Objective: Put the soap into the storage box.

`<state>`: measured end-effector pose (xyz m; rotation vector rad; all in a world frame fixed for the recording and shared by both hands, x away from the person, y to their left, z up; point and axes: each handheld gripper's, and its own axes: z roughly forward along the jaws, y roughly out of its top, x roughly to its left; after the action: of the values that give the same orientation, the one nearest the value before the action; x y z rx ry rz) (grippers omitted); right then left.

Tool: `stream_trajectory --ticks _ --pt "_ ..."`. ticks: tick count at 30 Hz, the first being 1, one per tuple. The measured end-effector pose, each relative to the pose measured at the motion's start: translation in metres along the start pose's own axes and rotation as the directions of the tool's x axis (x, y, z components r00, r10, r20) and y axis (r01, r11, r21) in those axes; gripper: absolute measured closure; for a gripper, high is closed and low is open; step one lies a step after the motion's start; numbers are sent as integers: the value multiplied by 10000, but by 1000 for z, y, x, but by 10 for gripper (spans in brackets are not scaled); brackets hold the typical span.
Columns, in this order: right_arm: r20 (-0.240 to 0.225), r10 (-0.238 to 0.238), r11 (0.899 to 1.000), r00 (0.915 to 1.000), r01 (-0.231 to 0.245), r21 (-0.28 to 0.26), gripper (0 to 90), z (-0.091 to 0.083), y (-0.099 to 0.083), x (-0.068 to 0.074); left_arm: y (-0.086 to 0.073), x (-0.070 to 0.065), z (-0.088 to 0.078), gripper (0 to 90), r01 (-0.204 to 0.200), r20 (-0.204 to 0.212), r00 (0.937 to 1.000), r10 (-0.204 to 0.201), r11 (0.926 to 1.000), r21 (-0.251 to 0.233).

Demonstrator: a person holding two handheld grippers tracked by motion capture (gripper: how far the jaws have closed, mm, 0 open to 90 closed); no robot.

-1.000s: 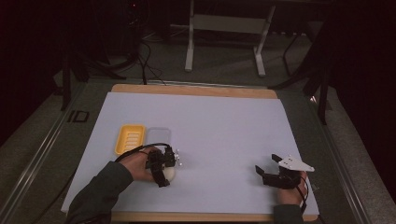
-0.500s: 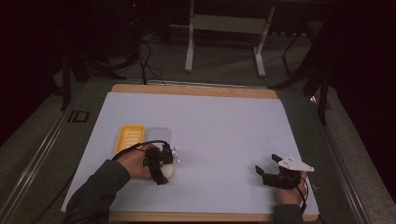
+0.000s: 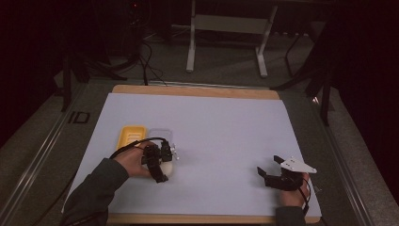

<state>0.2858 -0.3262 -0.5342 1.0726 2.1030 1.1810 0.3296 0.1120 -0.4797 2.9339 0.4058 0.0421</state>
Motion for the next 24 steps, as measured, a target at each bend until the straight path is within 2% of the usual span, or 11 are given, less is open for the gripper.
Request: stream_trajectory --ticks 12,24 --pt "11 -7 10000 10000 7 6 153 0 0 0 -10 13 -20 251 434 -253 9987 -437 9990 -125" --pt "4 13 10000 10000 -13 13 153 0 0 0 -15 29 -28 251 883 -353 9954 -886 9960 -115"
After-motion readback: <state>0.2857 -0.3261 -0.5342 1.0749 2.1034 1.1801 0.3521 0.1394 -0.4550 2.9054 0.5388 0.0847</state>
